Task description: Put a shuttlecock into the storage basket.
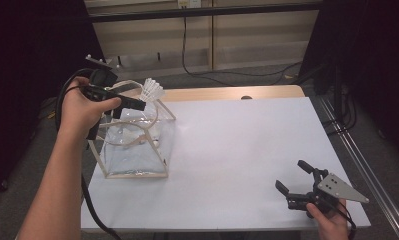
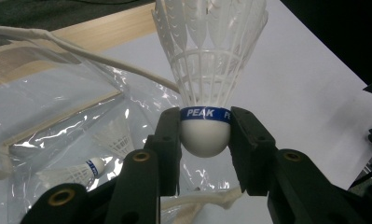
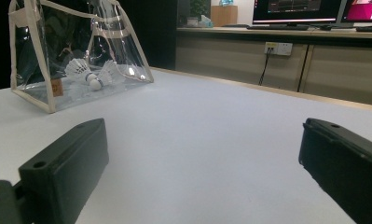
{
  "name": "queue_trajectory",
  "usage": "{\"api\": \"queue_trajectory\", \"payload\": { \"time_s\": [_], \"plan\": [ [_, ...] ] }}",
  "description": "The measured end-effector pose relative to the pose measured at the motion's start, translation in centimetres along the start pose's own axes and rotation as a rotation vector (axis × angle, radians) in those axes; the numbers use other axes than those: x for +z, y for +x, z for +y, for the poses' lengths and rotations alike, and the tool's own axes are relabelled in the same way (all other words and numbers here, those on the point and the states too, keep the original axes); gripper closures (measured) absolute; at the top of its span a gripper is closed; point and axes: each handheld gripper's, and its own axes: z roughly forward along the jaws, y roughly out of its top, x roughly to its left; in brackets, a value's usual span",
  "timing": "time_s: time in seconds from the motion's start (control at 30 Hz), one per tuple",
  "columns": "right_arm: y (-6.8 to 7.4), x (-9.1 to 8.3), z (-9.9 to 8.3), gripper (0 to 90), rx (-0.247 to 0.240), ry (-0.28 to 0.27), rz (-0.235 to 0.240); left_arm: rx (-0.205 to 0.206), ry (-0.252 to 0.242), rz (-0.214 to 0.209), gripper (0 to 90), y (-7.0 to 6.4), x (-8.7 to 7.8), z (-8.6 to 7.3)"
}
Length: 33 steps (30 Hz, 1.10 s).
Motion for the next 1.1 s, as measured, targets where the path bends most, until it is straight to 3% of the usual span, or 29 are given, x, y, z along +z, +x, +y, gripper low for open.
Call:
{"api": "queue_trajectory", "payload": {
  "time_s": [1.1],
  "plan": [
    [0.0, 0.0, 0.0, 1.4, 0.001, 0.002, 0.001, -0.009, -0.004, 0.051, 65.4, 1.5, -0.3, -1.0]
  ]
}}
